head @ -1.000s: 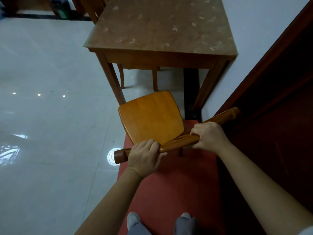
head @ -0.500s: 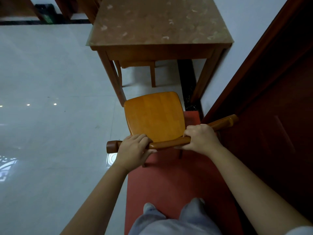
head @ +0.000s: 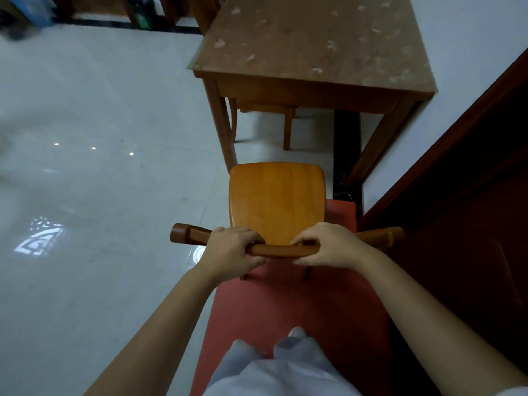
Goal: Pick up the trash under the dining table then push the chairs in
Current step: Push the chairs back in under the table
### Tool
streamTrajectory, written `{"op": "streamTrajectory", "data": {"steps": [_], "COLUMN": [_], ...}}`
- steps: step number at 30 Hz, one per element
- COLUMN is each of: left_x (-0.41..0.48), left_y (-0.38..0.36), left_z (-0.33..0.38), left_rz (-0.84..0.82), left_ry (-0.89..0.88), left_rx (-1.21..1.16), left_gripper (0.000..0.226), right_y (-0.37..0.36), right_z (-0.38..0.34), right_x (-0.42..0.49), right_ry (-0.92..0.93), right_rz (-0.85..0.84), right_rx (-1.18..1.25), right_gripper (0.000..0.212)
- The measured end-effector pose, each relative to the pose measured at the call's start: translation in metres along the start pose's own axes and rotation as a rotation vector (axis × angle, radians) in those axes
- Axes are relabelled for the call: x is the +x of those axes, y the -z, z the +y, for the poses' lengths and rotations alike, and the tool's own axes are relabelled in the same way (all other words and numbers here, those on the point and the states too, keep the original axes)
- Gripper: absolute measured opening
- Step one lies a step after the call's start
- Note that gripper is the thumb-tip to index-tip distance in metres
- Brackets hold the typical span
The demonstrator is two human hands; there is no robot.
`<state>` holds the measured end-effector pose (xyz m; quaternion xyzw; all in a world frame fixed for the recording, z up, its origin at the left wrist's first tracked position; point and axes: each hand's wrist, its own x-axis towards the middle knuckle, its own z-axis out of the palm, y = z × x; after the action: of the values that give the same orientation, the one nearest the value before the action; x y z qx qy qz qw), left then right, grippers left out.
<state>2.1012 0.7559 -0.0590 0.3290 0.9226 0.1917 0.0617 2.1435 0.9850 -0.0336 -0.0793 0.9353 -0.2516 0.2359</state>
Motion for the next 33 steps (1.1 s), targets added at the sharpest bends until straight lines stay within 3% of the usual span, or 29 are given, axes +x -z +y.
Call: {"op": "streamTrajectory", "data": {"steps": [2,5,11,24,33], "left_x": [0.002,0.007,0.026,0.038,0.059], "left_y": [0.003,0.007,0.009,0.005,0.006], "left_z": [0.002,0.005,0.011,0.008,0.012], "left_rz": [-0.052,-0.166,-0.394,-0.439,-0.528], "left_ry": [0.017,0.046,0.019,-0.105,-0.142], "left_rx": [-0.008,-0.059,-0.142,-0.229,-0.351], "left_gripper": [0.056,0.037,0.03,0.015,0.016], "right_y": [0.007,0.01,0.012,0.013,0.012], "right_z": [0.002,0.0,0.002,0.004,0.006], "right_x": [0.004,0.012,0.013,0.012,-0.002], "right_ry": [-0.006,-0.007,-0.051,-0.069,-0.163], "right_rz": [-0.106,-0.197,-0.218,-0.205,-0.109], "right_rx": [0.044,0.108,0.088,0.118,0.203], "right_gripper": [0.038,0.041,0.044,0.037,0.032]}}
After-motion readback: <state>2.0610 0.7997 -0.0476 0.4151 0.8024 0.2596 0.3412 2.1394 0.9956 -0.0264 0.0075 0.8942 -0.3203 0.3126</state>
